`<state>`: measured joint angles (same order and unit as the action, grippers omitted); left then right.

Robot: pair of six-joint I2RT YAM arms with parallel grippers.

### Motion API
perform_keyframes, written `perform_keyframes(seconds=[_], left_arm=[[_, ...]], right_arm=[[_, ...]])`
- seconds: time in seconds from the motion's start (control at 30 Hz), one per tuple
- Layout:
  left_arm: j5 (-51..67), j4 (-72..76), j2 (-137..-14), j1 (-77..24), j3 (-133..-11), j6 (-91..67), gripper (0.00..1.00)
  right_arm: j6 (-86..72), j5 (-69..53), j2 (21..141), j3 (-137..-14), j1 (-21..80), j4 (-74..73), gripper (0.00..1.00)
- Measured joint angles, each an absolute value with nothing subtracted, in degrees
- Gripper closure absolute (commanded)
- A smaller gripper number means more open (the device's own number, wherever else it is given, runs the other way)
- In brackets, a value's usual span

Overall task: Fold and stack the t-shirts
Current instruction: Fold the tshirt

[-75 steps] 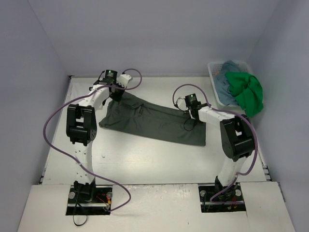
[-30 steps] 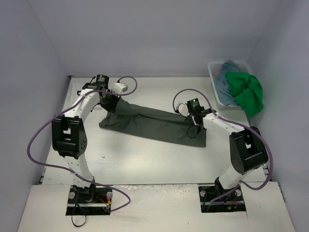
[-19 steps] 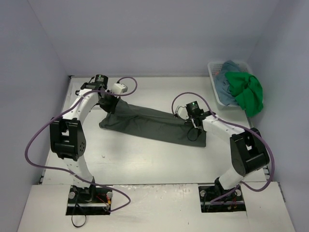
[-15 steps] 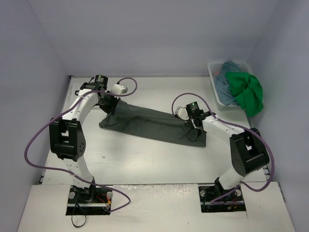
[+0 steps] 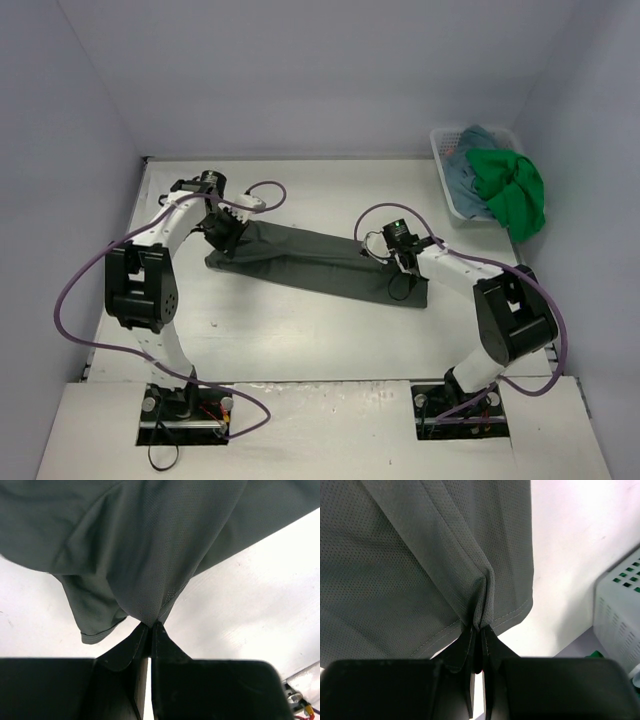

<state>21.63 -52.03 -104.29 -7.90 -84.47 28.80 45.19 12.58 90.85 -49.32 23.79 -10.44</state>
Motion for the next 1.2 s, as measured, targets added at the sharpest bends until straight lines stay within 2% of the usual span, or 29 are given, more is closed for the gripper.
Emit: perform_keyframes(seconds=[0.1,0.23,0.27,0.3,0.33,0.37,0.47,0.5,0.63,0.87,1.2], left_arm=[[21.91,-53.34,-104.47,-7.90,-83.70,29.80,1.00],[22.35,-55.44,-105.54,-7.90,-82.59,30.81,1.00],[22.37,-55.96,-106.02,-7.90,-82.39,31.07,1.00],[22.39,-56.23,-106.37,-7.90,-82.13,31.24,1.00],[22.44,-56.53,-106.78,-7.90,-81.82,31.44,0.99],[22.44,-57.01,-107.18,-7.90,-81.62,31.57,0.95],[22.28,-57.69,-108.14,-7.90,-81.10,31.94,0.91],[22.11,-57.76,-108.31,-7.90,-80.97,32.05,0.82],[21.10,-57.65,-108.49,-7.90,-80.93,32.03,0.77],[19.57,-56.82,-110.15,-7.90,-81.71,30.35,0.76],[18.28,-54.08,-114.50,-7.90,-83.92,26.68,0.77]], right_arm=[[45.19,12.51,90.85,-49.04,24.12,-12.03,0.92],[45.28,11.97,90.85,-48.99,24.16,-13.06,0.90],[45.28,11.64,90.85,-48.97,24.16,-13.41,0.84],[45.28,11.60,90.85,-48.95,24.16,-13.47,0.84],[45.30,11.46,90.85,-48.95,24.16,-13.67,0.79],[45.17,11.31,90.85,-48.93,24.16,-13.91,0.73],[45.10,11.05,90.85,-48.84,24.16,-14.44,0.63],[45.10,10.94,90.85,-48.80,24.16,-14.72,0.58],[45.04,10.33,90.85,-48.80,24.16,-15.53,0.51],[45.01,8.86,89.58,-48.90,24.16,-18.50,0.52],[44.29,7.03,80.82,-49.74,24.49,-22.33,0.52]])
